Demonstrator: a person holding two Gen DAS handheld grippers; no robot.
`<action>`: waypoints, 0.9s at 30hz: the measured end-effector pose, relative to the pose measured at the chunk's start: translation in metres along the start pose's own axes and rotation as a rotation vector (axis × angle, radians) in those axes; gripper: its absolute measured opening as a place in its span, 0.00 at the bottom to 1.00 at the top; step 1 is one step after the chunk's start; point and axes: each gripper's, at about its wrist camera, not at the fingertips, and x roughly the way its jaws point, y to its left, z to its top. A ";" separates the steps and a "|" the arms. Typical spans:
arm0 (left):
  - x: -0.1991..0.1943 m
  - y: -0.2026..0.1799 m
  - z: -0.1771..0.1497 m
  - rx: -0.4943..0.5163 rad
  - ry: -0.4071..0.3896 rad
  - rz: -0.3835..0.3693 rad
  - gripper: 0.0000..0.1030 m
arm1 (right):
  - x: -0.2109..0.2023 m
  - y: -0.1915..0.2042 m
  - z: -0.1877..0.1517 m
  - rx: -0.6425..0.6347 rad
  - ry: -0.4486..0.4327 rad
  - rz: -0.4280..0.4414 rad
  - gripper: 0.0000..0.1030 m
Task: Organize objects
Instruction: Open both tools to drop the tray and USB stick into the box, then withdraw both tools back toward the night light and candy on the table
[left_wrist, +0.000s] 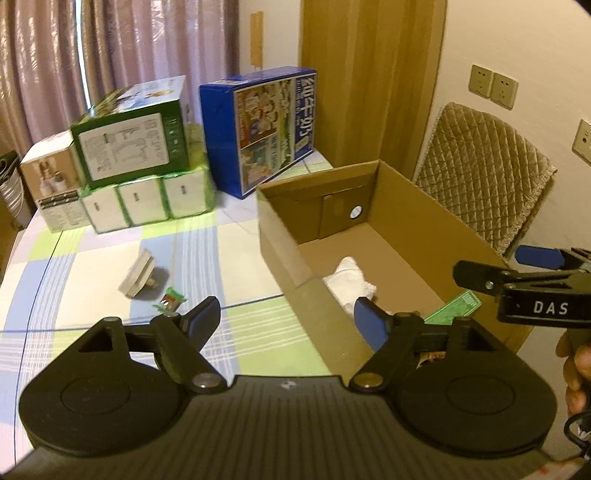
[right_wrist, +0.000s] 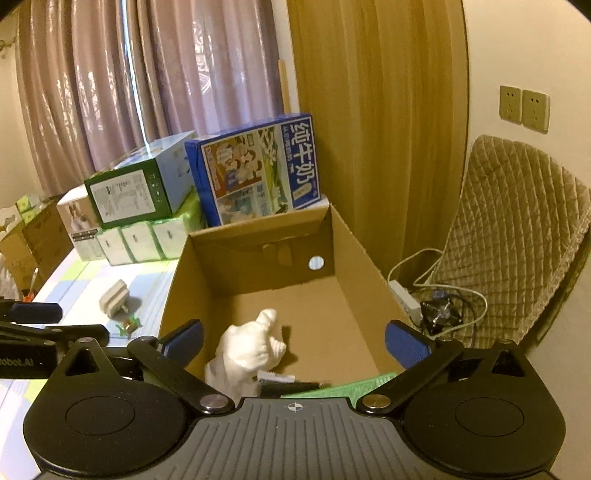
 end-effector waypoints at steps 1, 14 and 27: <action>-0.002 0.004 -0.003 -0.008 0.002 0.002 0.75 | -0.001 0.001 -0.002 0.004 0.003 -0.001 0.98; -0.052 0.054 -0.034 -0.106 -0.019 0.044 0.86 | -0.043 0.020 -0.013 0.057 0.004 0.004 0.98; -0.101 0.105 -0.060 -0.156 -0.044 0.118 0.93 | -0.078 0.074 -0.022 0.031 -0.013 0.080 0.98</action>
